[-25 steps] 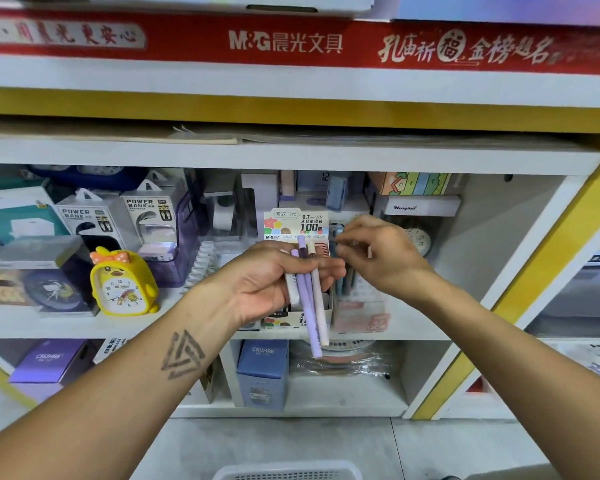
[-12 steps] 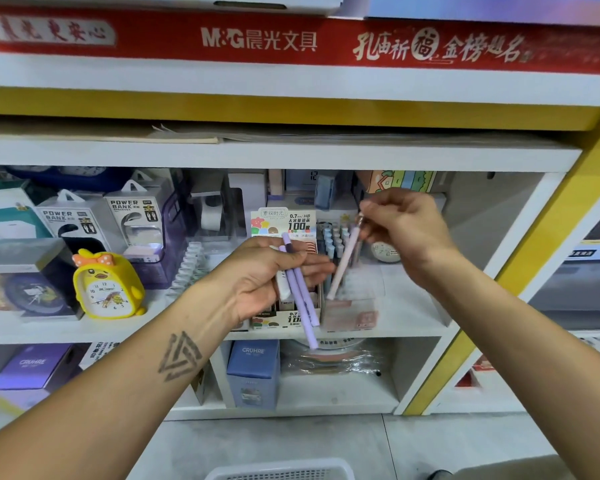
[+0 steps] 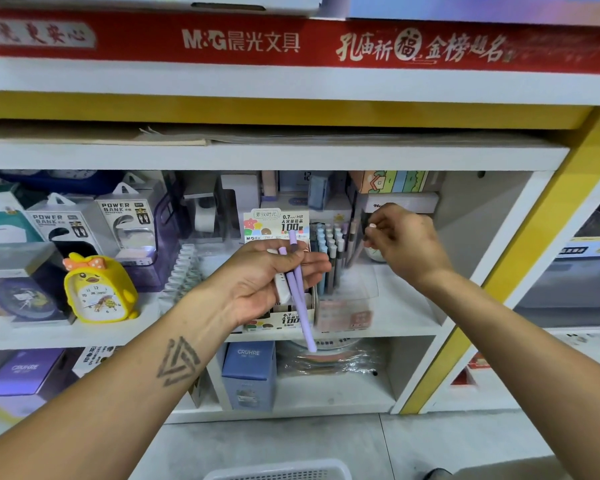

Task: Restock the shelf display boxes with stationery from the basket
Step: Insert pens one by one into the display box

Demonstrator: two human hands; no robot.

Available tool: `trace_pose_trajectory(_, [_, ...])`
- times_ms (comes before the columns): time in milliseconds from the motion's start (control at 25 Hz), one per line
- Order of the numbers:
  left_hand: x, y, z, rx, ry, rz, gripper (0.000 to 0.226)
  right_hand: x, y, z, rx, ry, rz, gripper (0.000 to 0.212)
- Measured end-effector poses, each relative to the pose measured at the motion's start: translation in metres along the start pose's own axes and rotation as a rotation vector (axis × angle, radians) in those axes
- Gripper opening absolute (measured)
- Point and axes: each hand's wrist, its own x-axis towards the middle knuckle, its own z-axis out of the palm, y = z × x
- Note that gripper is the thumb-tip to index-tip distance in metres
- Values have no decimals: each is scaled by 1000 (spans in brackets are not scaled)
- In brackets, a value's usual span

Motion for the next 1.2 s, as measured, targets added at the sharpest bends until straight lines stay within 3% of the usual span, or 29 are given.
trace_pose_trajectory(400, [1, -3, -2, 12, -21, -15, 18, 8, 6, 6, -143, -71, -149, 12])
trace_pose_trajectory(520, [0, -4, -1, 30, -36, -18, 24, 6, 4, 11, -375, -70, -215, 17])
trace_pose_trajectory(640, [-2, -5, 0, 35, -72, -24, 28, 3, -3, 15, -511, -169, -150, 33])
trace_pose_trajectory(720, [-3, -5, 1, 37, -99, -28, 28, 4, -14, 15, -381, -118, -131, 33])
trace_pose_trajectory(800, [-3, -4, 4, 44, -114, -21, 29, 4, -32, 13, -6, -124, -7, 24])
trace_pose_trajectory(880, [-3, -5, 7, 60, -118, -17, 30, -1, -49, 13, 391, -302, 152, 18])
trace_pose_trajectory(1000, [-3, -7, 13, 67, -143, -8, 29, -8, -58, 15, 607, -438, 214, 15])
trace_pose_trajectory(1200, [0, 0, 5, 45, -14, 0, 32, 10, -42, -11, 743, -56, 272, 13])
